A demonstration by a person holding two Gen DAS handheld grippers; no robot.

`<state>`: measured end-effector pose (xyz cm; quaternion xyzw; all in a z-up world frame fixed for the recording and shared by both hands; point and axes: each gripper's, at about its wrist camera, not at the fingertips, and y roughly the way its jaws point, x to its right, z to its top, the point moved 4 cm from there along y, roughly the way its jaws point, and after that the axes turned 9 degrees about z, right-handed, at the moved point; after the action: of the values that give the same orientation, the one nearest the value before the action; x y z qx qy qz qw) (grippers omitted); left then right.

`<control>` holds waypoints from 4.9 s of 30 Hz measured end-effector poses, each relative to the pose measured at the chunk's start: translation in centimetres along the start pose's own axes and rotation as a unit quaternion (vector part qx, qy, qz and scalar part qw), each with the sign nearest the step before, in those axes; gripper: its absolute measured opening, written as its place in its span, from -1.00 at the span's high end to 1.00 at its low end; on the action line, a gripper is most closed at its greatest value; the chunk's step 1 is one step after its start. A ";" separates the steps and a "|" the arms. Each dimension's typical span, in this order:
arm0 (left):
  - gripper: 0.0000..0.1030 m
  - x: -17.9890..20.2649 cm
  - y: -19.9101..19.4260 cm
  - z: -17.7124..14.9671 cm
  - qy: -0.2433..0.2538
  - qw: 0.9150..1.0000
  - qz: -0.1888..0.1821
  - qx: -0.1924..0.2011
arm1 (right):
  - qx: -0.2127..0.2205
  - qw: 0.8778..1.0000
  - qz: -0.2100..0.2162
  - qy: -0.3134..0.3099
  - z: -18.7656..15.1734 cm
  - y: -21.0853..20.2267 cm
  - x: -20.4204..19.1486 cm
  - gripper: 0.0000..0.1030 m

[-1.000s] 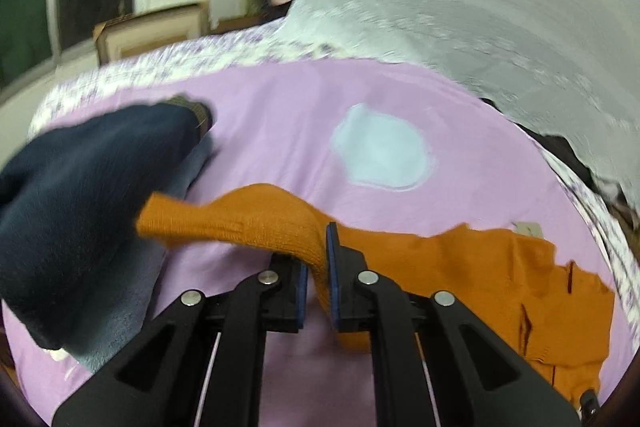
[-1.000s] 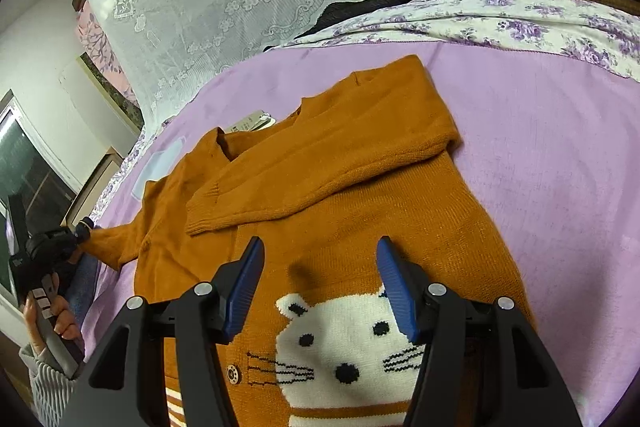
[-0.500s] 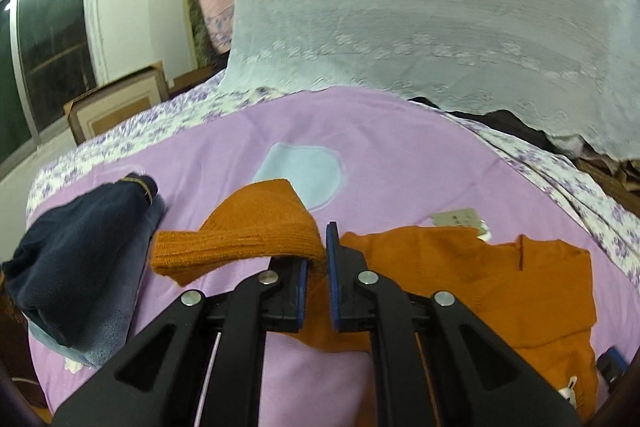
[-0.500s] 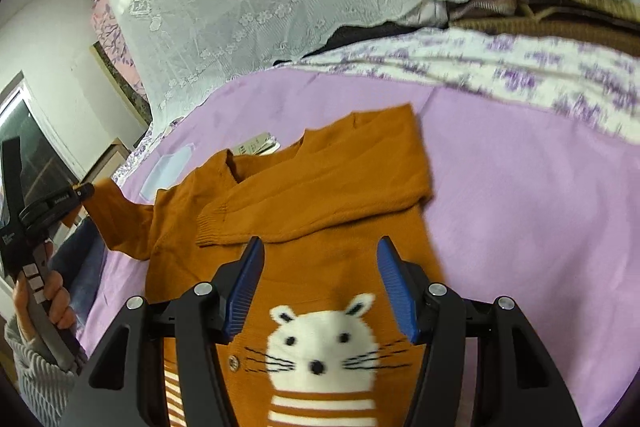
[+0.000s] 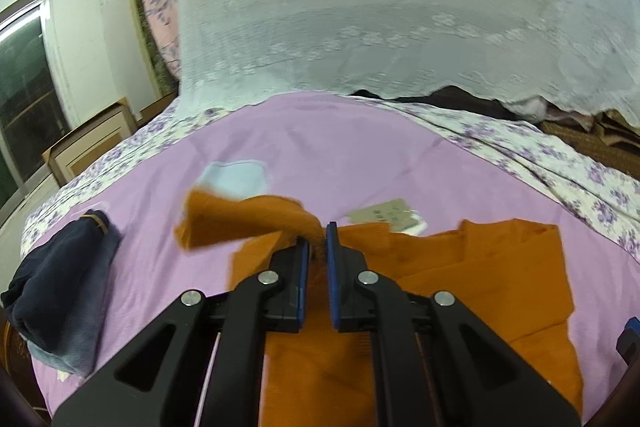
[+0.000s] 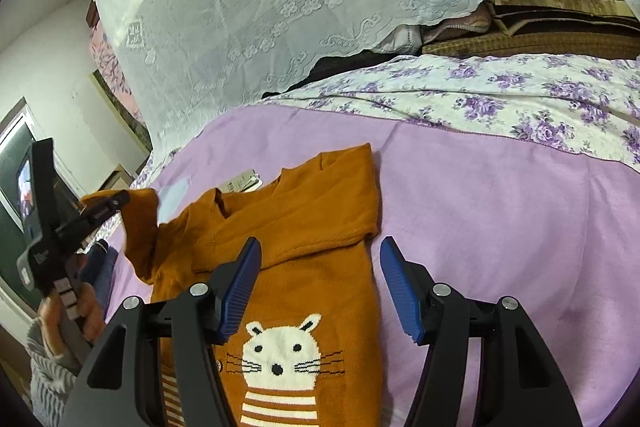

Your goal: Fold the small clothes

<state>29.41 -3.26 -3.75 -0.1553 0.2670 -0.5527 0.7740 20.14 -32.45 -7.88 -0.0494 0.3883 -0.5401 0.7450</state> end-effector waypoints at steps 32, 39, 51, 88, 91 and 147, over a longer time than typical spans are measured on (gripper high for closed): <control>-0.36 -9.0 6.3 -7.4 0.010 0.999 0.030 -0.031 | -0.075 0.992 0.083 0.057 -0.7 7.1 -4.3 -0.01; -0.52 -8.0 7.4 -8.1 0.030 0.999 0.026 -0.030 | -0.121 0.985 0.097 0.075 -0.6 14.4 -8.7 0.12; -0.53 -7.4 8.4 -8.3 0.038 0.997 0.033 -0.053 | -0.135 0.979 0.073 0.136 -1.6 21.5 -8.9 0.13; -0.92 -7.0 10.8 -9.3 0.037 0.993 0.018 -0.106 | -0.059 0.994 -0.053 0.070 0.0 13.0 0.7 0.87; -0.92 -7.4 10.3 -9.1 0.033 0.995 0.023 -0.096 | -0.057 0.994 -0.060 0.071 0.0 12.5 0.9 0.80; -0.92 -4.0 1.1 -12.5 0.044 0.998 0.002 -0.049 | -0.055 0.994 -0.062 -0.075 -4.5 5.9 -6.5 -0.29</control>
<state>21.94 1.57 -13.53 -0.1676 0.3279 -0.5443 0.7538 21.05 -22.97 -10.50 -0.1546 0.3570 -0.5581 0.7329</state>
